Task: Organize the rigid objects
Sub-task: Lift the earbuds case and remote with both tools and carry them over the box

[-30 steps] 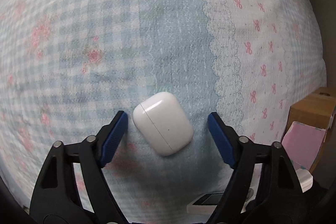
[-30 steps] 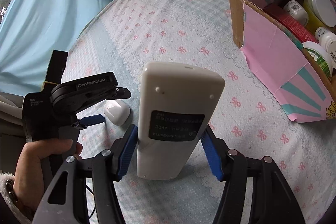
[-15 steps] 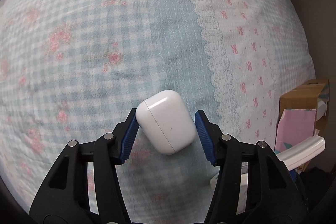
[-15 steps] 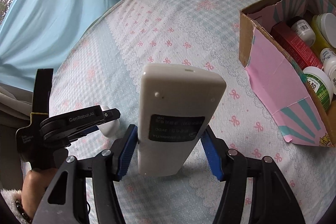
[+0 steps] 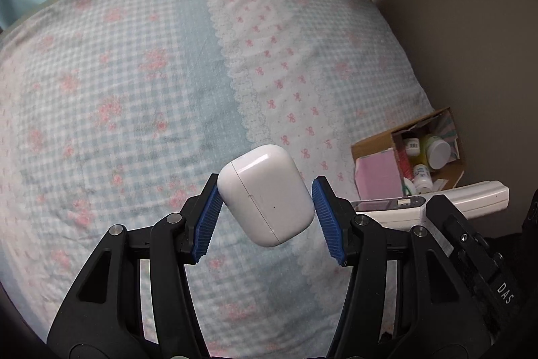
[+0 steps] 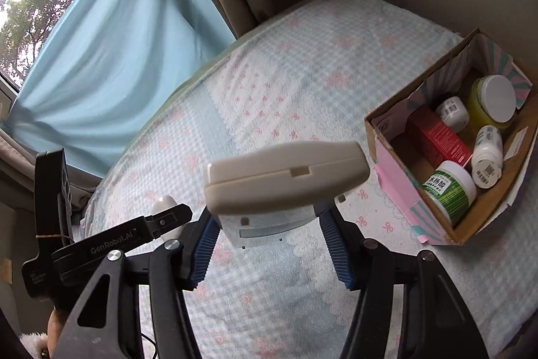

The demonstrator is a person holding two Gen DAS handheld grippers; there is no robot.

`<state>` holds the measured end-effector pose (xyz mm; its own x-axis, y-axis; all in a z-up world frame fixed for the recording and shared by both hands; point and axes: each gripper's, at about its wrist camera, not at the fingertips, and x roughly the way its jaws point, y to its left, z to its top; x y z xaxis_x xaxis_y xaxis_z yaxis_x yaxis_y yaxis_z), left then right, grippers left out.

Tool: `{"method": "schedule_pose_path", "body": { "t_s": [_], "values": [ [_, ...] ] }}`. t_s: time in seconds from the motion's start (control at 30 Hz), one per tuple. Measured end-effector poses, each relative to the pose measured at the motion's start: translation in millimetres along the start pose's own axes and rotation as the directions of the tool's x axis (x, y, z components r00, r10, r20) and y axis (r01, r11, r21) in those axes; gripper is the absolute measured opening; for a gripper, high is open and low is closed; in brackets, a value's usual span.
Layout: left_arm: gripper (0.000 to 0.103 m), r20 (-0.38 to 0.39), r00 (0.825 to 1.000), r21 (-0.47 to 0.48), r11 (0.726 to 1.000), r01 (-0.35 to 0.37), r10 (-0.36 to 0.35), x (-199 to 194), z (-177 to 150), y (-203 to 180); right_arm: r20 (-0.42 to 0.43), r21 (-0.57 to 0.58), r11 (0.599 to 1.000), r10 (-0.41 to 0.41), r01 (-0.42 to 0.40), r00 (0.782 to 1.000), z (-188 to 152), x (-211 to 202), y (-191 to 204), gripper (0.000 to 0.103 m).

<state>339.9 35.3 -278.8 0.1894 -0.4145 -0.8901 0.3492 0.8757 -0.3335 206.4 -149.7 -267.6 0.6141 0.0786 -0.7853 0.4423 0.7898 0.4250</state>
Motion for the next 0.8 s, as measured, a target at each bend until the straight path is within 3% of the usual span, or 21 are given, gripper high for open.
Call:
{"method": "schedule_pose_path", "body": {
  "t_s": [0.17,0.4,0.57,0.8],
  "values": [
    [0.051,0.044,0.999,0.073,0.997,0.021,-0.024,-41.0,4.7,-45.0,0.049,-0.035,0.999,0.004,-0.002,0.999,27.2,-61.5,-8.8,0.055],
    [0.051,0.077,0.996,0.104,0.994,0.026,-0.035,-58.5,10.1,-116.3,0.067,-0.04,0.999,-0.003,0.006,0.998,71.0,-124.0,-65.5,0.055],
    [0.051,0.078,0.997,0.092,0.996,0.02,-0.027,-45.8,12.1,-172.3,0.028,-0.069,0.998,-0.008,0.01,1.0,101.5,-138.0,-118.5,0.055],
    [0.051,0.026,1.0,0.069,0.998,0.014,-0.016,9.5,11.3,-237.1,-0.075,-0.015,1.0,0.02,-0.021,0.997,126.0,-121.9,-200.8,0.055]
  ]
}}
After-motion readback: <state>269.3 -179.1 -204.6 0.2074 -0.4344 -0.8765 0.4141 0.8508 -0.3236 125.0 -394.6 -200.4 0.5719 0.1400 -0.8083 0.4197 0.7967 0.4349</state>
